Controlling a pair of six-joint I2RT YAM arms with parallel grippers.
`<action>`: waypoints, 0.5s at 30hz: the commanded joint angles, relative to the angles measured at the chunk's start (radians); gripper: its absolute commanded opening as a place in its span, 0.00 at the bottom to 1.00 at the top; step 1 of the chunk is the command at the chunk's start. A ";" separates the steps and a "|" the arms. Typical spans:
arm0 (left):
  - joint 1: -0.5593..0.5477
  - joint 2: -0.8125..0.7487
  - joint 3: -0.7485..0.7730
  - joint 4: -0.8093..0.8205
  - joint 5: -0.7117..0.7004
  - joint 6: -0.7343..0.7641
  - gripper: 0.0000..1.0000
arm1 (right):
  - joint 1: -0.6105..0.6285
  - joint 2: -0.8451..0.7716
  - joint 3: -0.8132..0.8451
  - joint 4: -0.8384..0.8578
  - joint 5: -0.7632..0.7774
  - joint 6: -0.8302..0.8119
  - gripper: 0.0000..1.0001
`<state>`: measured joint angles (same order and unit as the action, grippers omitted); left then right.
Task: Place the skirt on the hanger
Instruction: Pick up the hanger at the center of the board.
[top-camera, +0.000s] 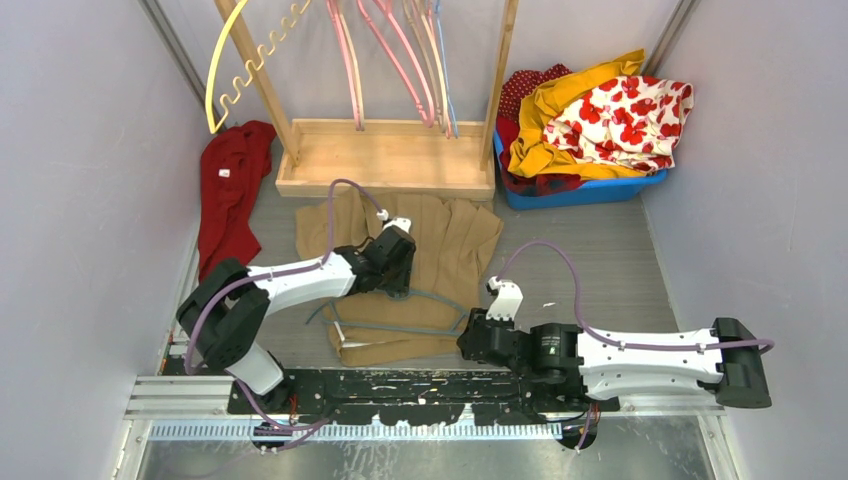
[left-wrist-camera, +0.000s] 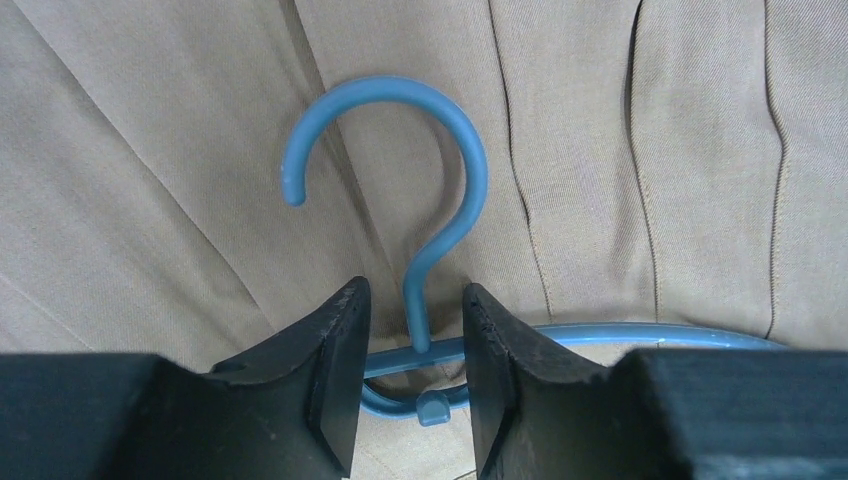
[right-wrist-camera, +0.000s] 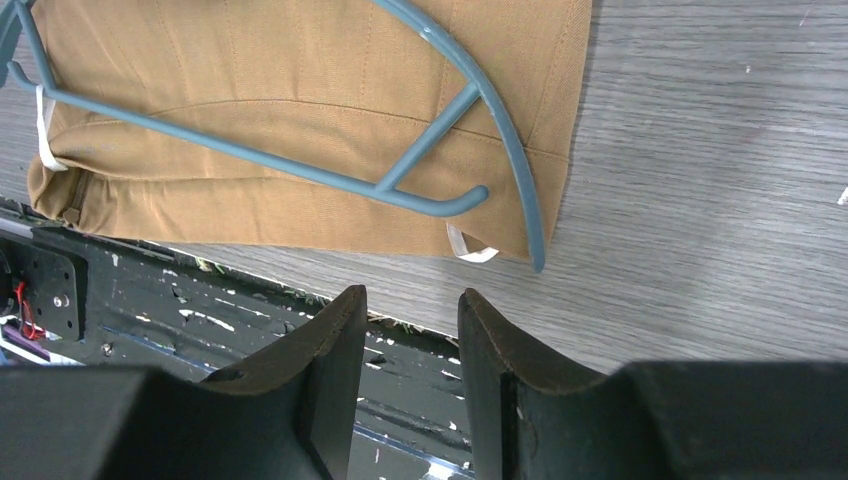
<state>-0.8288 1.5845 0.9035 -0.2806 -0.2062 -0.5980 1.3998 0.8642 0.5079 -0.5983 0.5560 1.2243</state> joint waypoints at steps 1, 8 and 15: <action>-0.013 0.008 -0.004 0.049 -0.033 -0.010 0.39 | 0.004 -0.032 -0.017 0.024 0.021 0.010 0.44; -0.024 0.010 -0.010 0.048 -0.054 -0.023 0.17 | 0.005 -0.059 -0.037 0.019 0.023 0.018 0.44; -0.030 -0.038 -0.046 0.064 -0.096 -0.047 0.09 | 0.004 -0.081 -0.046 0.006 0.022 0.027 0.43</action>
<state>-0.8505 1.5986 0.8837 -0.2653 -0.2455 -0.6292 1.3998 0.8082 0.4599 -0.5991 0.5556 1.2270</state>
